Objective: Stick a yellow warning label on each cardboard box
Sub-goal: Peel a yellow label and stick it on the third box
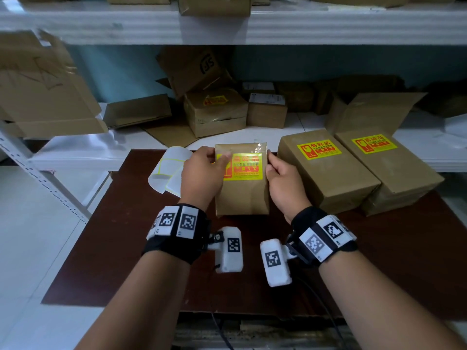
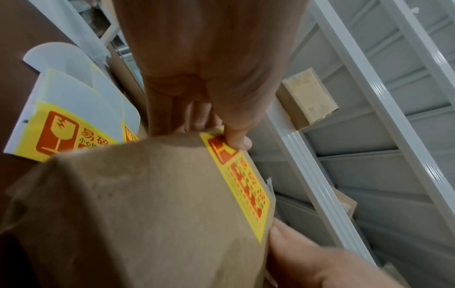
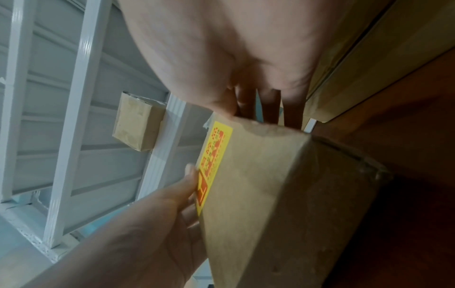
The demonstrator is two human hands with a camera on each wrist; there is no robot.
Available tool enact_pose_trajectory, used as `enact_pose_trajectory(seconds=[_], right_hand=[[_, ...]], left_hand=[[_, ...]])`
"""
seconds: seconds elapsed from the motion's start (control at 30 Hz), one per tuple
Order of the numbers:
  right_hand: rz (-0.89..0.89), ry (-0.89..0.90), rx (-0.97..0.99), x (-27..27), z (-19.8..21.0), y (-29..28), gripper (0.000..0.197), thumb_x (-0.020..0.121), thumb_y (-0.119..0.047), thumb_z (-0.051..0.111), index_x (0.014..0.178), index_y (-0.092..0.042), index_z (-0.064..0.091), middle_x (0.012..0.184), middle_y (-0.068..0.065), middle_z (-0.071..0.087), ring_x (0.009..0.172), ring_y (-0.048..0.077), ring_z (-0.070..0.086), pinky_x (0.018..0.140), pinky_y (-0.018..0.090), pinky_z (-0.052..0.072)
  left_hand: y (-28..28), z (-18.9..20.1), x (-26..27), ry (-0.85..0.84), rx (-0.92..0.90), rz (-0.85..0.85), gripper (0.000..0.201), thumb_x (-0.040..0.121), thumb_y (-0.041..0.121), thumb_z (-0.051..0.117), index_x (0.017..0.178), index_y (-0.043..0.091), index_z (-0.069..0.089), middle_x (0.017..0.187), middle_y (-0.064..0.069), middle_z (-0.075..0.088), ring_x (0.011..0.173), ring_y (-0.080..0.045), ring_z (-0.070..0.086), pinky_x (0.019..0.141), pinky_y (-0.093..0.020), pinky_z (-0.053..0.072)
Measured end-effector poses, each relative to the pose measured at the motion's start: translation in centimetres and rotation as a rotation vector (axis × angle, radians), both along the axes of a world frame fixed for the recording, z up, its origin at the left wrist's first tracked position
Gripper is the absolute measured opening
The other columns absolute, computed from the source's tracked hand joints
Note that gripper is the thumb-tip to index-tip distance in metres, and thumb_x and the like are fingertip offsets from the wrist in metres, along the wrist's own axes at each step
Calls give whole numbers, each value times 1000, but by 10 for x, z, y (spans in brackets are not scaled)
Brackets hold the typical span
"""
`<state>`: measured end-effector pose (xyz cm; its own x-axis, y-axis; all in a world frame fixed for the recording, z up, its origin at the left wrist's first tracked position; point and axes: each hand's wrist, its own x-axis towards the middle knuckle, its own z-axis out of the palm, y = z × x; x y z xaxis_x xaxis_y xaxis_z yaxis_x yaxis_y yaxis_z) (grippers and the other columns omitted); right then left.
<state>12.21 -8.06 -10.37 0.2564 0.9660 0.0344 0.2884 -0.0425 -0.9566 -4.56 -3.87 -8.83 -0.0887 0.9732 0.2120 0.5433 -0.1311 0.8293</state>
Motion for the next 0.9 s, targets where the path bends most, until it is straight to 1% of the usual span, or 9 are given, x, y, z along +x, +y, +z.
enact_pose_trajectory(seconds=[0.1,0.17,0.27,0.4,0.5,0.6,0.73,0.83,0.9], right_hand=[[-4,7,0,3,0,-2,43,107,-19,42,149,-26,48,131,-13,62,110,-1,57,95,20,44],[-3,12,11,3,0,-1,39,105,-29,46,142,-27,57,129,-11,66,116,7,61,102,32,49],[-21,-30,25,-1,6,-4,39,94,-43,65,127,-23,62,114,-11,69,106,7,64,93,32,52],[-138,-126,51,-11,7,-4,84,56,-66,80,124,-27,52,119,-7,63,108,11,62,92,34,52],[-176,-132,46,-13,8,-4,67,68,-53,84,121,-25,55,114,-7,65,103,11,62,91,34,52],[-146,-178,85,-7,5,-2,26,94,-39,65,114,-22,68,104,-8,73,98,12,67,93,40,54],[-159,-118,54,-2,2,2,36,104,-38,44,123,-20,69,112,-3,74,105,18,67,97,45,53],[-178,-90,20,-5,8,1,45,92,-61,52,109,-21,64,104,-3,70,101,20,66,93,43,53],[-221,-74,12,-10,11,0,80,66,-78,62,124,-24,55,117,-5,66,111,17,63,98,43,51]], left_hand=[[3,1,-4,17,23,-7,32,101,34,48,91,10,68,79,-2,64,85,-27,61,67,-32,39],[3,0,-5,8,33,0,39,103,30,40,84,7,65,81,-8,63,85,-32,59,69,-37,43],[-2,3,2,-21,35,-9,47,103,40,37,65,17,52,70,-4,58,78,-30,57,65,-37,39],[-8,7,11,-53,106,3,53,95,53,38,63,16,59,61,1,61,68,-21,59,58,-34,42],[-12,9,13,-41,120,5,53,98,48,45,54,20,46,52,3,52,58,-16,51,53,-30,29],[-10,7,8,-24,88,16,51,98,50,44,58,20,51,57,3,55,63,-17,53,55,-30,31],[-7,6,6,-56,73,14,51,98,50,44,60,17,53,59,0,57,63,-20,54,56,-31,33],[-8,5,11,-82,73,1,53,93,56,42,66,15,60,60,-1,60,67,-23,61,60,-40,51],[-12,8,16,-74,99,-29,50,94,54,43,74,15,66,64,-1,64,71,-23,64,65,-41,54]])
